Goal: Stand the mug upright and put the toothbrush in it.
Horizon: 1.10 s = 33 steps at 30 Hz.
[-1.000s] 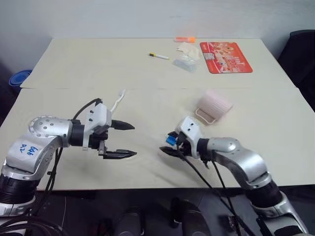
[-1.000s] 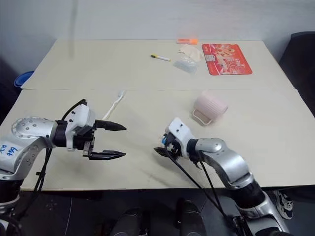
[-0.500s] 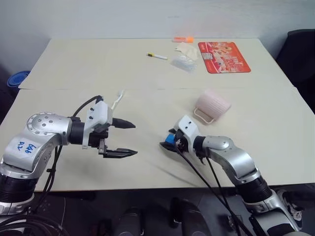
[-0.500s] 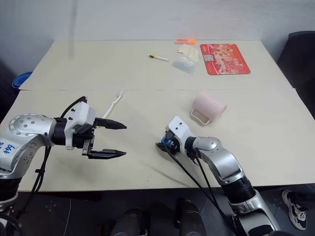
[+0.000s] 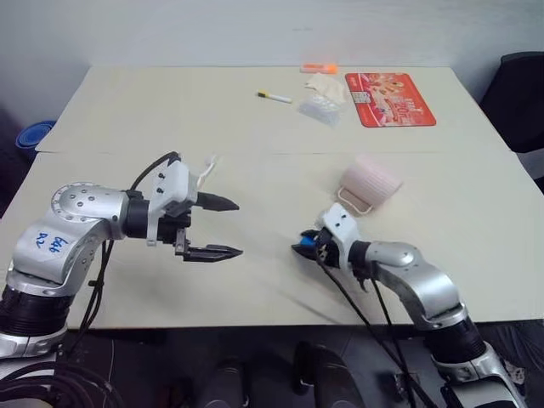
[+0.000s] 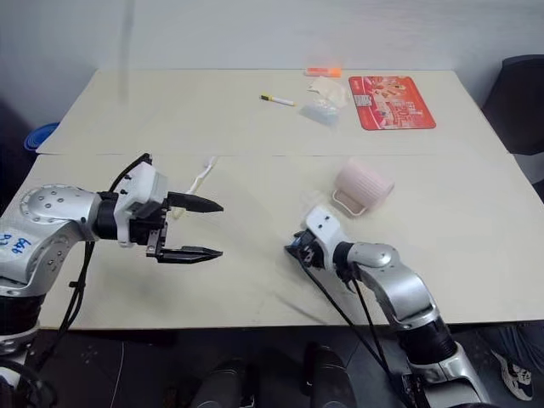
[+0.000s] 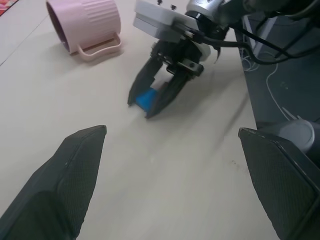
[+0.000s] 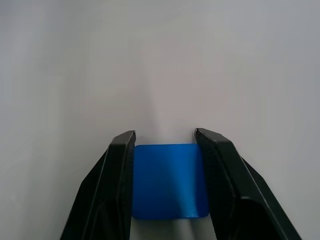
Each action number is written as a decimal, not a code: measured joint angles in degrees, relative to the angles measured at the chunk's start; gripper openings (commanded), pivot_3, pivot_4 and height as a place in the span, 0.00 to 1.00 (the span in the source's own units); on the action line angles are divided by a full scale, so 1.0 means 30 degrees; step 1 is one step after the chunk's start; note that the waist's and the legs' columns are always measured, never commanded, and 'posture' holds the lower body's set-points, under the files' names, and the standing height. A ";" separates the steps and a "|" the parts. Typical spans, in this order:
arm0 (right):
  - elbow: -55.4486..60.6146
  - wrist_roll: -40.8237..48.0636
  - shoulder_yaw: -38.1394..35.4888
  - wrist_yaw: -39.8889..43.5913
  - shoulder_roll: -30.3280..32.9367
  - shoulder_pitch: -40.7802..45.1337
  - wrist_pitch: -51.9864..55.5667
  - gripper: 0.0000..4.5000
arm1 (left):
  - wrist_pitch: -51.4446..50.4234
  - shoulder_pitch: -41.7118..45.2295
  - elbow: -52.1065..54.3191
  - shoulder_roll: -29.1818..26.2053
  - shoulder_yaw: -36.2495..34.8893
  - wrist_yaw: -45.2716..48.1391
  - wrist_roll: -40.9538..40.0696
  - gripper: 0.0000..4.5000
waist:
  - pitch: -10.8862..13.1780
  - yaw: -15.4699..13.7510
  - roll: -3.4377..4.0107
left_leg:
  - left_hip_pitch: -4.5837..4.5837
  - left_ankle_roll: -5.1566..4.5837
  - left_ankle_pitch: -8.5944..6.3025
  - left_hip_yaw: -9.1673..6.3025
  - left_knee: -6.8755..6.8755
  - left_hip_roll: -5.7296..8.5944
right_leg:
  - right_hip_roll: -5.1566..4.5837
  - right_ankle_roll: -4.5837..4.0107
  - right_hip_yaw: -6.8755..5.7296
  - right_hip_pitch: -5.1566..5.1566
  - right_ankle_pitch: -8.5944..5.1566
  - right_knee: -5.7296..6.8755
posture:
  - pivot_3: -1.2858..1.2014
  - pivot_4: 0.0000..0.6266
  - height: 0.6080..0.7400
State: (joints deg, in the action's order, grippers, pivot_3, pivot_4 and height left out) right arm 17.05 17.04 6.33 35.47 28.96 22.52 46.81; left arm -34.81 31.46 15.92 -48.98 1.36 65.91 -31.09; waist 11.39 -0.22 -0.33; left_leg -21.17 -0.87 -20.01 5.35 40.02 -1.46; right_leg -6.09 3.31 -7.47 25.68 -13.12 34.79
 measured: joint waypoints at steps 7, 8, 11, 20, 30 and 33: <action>0.1943 0.2555 -1.0085 -0.0718 0.4299 0.0555 0.4141 0.32 | 0.0717 0.1397 -0.1135 0.1774 0.0941 0.0142 0.0264 1.00 | -0.0002 -0.0376 -0.0002 | 0.0009 0.0002 -0.0012 0.0010 -0.0001 -0.0029 | 0.0054 0.0001 -0.0001 -0.0007 0.0002 -0.0026 | 0.52 0.24 1.00; 0.1654 0.2517 -1.0758 -0.0879 0.4545 0.0333 0.4250 0.32 | 0.0835 0.1461 -0.1195 0.1868 0.1037 0.0164 0.0333 1.00 | -0.0005 -0.0379 -0.0009 | 0.0011 0.0003 -0.0012 0.0016 0.0000 -0.0035 | 0.0060 -0.0001 0.0002 -0.0008 0.0002 -0.0025 | 0.52 0.24 1.00; -0.0020 0.1967 -1.1571 -0.1486 0.4696 -0.1208 0.3781 0.32 | 0.1200 0.1913 -0.1826 0.2542 0.1479 0.0339 0.0644 1.00 | -0.0008 -0.0377 -0.0016 | 0.0028 0.0001 -0.0011 0.0042 0.0001 -0.0031 | 0.0065 -0.0004 0.0013 -0.0018 0.0006 -0.0019 | 0.52 0.24 1.00; -0.6283 0.0200 -0.9737 -0.3340 0.2395 -0.1511 -0.0348 0.40 | 0.2137 0.3132 -0.3254 0.3537 0.2144 0.0953 0.1225 1.00 | -0.0004 -0.0002 -0.0005 | 0.0048 0.0014 -0.0003 0.0087 -0.0003 -0.0049 | 0.0092 -0.0005 0.0022 -0.0006 0.0013 -0.0002 | 0.52 0.24 1.00; -0.6003 -0.0174 -0.8751 -0.2663 0.4225 -0.1329 -0.1108 0.99 | 0.2449 0.3256 -0.3369 0.3507 0.2107 0.1208 0.1475 1.00 | 0.0013 0.0046 0.0029 | 0.0043 0.0015 -0.0003 0.0073 -0.0005 -0.0051 | 0.0082 -0.0004 0.0093 -0.0005 0.0013 -0.0011 | 0.52 0.24 1.00; -0.2561 0.0158 -0.8258 -0.1628 0.5997 -0.1352 -0.0243 0.99 | 0.2431 0.2880 -0.3297 0.3387 0.2010 0.1168 0.1475 1.00 | 0.0012 0.0062 0.0030 | 0.0049 0.0020 -0.0007 0.0065 -0.0006 -0.0063 | 0.0092 -0.0005 0.0087 -0.0006 0.0013 -0.0016 | 0.52 0.24 1.00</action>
State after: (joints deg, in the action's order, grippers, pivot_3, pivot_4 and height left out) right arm 9.37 17.51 -18.44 30.59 46.95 18.47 46.08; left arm -27.52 40.10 6.03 -38.82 7.40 69.41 -26.66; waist 11.42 -0.04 -0.24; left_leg -21.02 -0.81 -20.03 5.55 40.00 -1.65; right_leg -5.82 3.30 -7.20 25.67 -13.08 34.75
